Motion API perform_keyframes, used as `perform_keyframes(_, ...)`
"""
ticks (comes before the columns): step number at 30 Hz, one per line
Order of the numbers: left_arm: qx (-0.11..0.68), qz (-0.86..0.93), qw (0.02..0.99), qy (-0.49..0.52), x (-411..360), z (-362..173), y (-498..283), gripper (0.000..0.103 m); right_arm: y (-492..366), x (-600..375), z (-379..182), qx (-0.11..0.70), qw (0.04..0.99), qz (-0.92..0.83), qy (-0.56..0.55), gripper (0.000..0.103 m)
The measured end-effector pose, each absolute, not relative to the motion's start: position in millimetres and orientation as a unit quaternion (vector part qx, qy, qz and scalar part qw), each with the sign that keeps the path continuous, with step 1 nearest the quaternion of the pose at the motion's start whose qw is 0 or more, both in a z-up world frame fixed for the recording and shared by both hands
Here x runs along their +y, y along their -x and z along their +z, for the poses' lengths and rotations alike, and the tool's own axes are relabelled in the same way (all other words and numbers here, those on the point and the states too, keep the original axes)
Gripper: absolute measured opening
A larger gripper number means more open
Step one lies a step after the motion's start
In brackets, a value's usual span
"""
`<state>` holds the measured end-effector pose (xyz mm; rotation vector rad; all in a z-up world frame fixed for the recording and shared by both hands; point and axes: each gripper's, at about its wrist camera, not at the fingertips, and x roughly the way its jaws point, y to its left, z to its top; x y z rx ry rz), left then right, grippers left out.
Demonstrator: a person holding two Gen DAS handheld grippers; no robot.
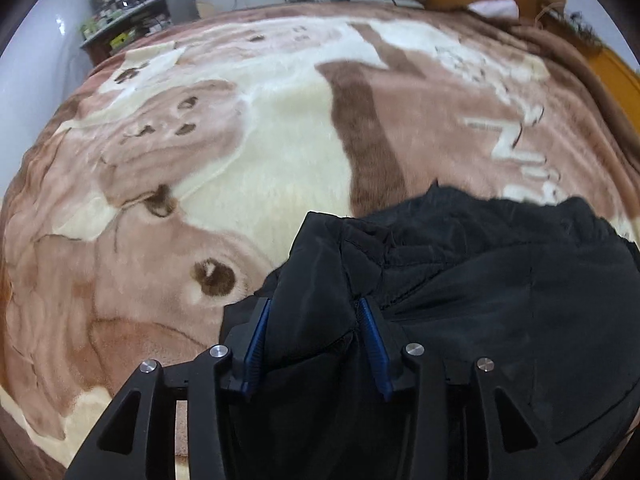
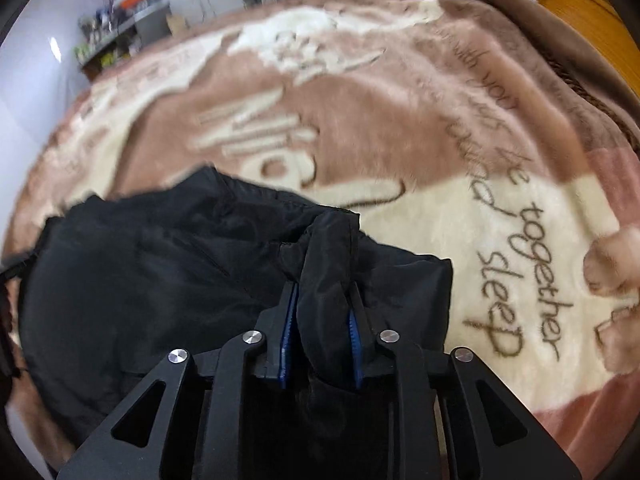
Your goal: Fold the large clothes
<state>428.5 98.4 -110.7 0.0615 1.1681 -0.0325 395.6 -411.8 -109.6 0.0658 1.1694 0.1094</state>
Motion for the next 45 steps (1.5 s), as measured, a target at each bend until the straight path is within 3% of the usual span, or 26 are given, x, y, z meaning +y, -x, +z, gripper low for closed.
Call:
perform_keyframes(15,0.574,0.005,0.818,-0.032,91.9,-124.7,-438.4,0.048,-410.6,-387.9,-135.0,0.604,0.794,0.029,0.061,0.027)
perform_keyframes(18,0.565,0.007,0.825,0.008,105.6,-101.2,-429.9,0.049,-406.3,-398.9,-105.3,0.572,0.819,0.000,0.034,0.032)
perform_keyframes(21,0.535,0.003,0.845,0.013,116.0,-70.6,-409.4,0.056,-387.0,-413.7,-72.4,0.528,0.849,-0.002,-0.022,0.036)
perform_keyframes(23,0.514,-0.001,0.857,0.023,124.2,-53.2,-390.2,0.062,-368.6,-421.5,-55.3,0.510,0.859,0.015,-0.052,0.044)
perform_keyframes(30,0.485,0.013,0.873,0.048,149.3,-30.3,-336.5,0.065,-301.6,-421.2,-22.0,0.444,0.896,0.010,-0.019,0.054)
perform_keyframes(34,0.494,0.011,0.869,0.030,142.5,-48.3,-313.3,0.065,-280.5,-411.6,-32.8,0.456,0.889,0.045,-0.020,0.056)
perform_keyframes(39,0.524,0.036,0.848,-0.071,115.6,-94.0,-311.9,0.069,-280.0,-396.9,-77.9,0.495,0.865,0.079,-0.004,0.056)
perform_keyframes(42,0.545,0.037,0.836,-0.049,118.4,-113.0,-321.3,0.071,-291.5,-404.5,-104.4,0.512,0.854,0.078,-0.048,0.056)
perform_keyframes(44,0.556,0.047,0.829,-0.046,122.7,-123.6,-327.2,0.086,-297.3,-405.1,-115.7,0.527,0.844,0.080,-0.055,0.056)
perform_keyframes(45,0.554,0.049,0.829,-0.054,122.5,-127.6,-327.9,0.089,-298.7,-402.7,-120.4,0.530,0.843,0.081,-0.044,0.056)
